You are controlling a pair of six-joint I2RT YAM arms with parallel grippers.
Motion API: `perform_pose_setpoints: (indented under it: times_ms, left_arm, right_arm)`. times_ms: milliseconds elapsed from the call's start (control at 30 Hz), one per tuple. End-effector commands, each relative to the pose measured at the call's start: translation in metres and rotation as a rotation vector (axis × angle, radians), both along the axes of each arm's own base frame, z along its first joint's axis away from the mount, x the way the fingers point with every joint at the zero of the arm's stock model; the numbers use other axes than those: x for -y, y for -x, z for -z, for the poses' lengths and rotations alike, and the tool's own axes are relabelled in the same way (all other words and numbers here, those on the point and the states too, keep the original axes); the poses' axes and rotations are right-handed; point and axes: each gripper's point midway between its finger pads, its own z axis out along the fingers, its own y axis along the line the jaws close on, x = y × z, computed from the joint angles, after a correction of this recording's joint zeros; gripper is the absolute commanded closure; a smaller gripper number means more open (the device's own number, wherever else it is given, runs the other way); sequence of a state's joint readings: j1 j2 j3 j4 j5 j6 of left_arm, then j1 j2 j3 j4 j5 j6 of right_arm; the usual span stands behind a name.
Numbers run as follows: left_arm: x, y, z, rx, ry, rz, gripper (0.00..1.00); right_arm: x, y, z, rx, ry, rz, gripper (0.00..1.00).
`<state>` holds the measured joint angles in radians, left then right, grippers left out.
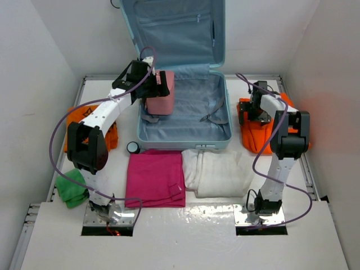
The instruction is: Pack the luggage
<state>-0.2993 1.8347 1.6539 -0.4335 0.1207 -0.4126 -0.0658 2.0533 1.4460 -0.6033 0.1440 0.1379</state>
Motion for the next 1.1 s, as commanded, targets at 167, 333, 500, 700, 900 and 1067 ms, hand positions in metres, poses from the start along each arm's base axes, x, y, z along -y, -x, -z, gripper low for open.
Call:
perform_pose_setpoints:
  times_ms: [167, 333, 500, 700, 900, 1067]
  left_arm:
    - [-0.001, -0.012, -0.004, 0.018, 0.022, 0.002, 0.07]
    - [0.001, -0.012, 0.001, 0.006, 0.024, 0.010, 0.07]
    - [-0.004, -0.014, 0.001, 0.009, 0.017, 0.006, 0.07]
    - [-0.008, -0.017, -0.004, 0.016, 0.027, -0.009, 0.07]
    - [-0.006, -0.022, -0.012, 0.037, 0.032, -0.009, 0.07]
    - [-0.017, -0.021, -0.005, 0.011, 0.025, -0.027, 0.07]
  right_arm:
    - [-0.043, 0.003, -0.009, 0.013, -0.014, -0.201, 0.01]
    - [-0.027, 0.009, 0.024, -0.085, 0.121, -0.137, 0.01]
    - [-0.007, 0.009, 0.035, -0.145, 0.153, -0.036, 0.01]
    - [0.000, 0.009, 0.038, -0.184, 0.163, -0.042, 0.13]
    - [0.007, 0.021, 0.050, -0.251, 0.080, -0.011, 0.67]
    - [0.010, 0.020, 0.045, -0.251, -0.002, 0.021, 1.00]
